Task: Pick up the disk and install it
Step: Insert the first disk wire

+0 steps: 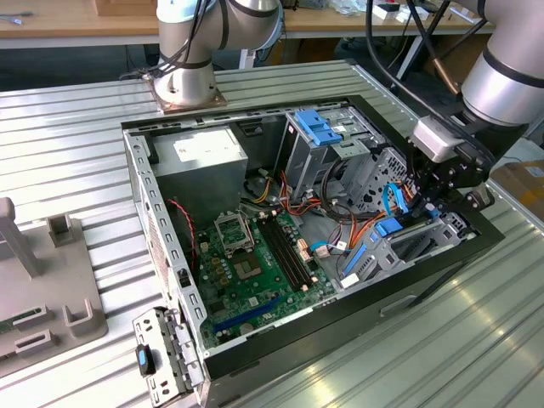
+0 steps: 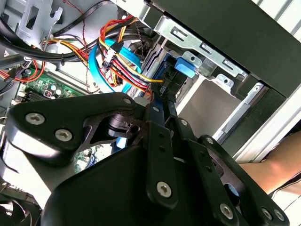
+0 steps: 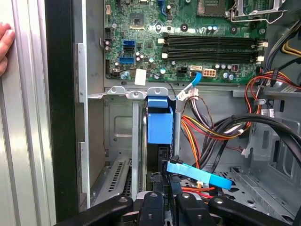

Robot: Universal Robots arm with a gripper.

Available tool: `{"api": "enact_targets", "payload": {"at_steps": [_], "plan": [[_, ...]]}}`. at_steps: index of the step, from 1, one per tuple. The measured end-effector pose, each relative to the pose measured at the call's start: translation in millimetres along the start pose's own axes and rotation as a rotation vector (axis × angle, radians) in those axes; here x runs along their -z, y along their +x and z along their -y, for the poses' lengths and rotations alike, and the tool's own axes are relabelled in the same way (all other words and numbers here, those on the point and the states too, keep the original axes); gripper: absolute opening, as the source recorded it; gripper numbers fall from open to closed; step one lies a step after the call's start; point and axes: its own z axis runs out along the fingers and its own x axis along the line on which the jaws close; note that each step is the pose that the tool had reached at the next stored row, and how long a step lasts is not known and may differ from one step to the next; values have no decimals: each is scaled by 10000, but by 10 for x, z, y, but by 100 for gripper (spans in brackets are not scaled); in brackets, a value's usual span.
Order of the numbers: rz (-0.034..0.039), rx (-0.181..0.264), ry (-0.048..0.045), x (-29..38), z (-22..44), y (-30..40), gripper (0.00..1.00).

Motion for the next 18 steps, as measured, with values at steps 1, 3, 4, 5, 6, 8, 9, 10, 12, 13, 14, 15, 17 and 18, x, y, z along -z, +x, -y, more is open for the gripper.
{"api": "enact_targets", "payload": {"at_steps": [1, 3, 4, 5, 6, 8, 9, 10, 12, 13, 14, 15, 17, 18], "plan": [[1, 0, 2, -2, 0, 0, 17], [2, -1, 2, -4, -1, 0, 17], [2, -1, 3, -5, -1, 0, 17], [2, -1, 2, -5, -1, 0, 17], [3, -1, 3, -6, -1, 0, 17], [4, -1, 2, -7, -2, 0, 17], [8, -1, 2, -2, -2, 0, 17], [5, -1, 2, 12, 0, 0, 17], [7, -1, 3, 15, 1, 0, 17], [5, -1, 3, 16, 0, 0, 17], [4, -1, 7, 16, 0, 1, 17], [1, -1, 12, 17, -1, 1, 17], [-2, 0, 17, 15, -1, 12, 17], [0, -1, 17, 14, -5, 13, 17]]}}
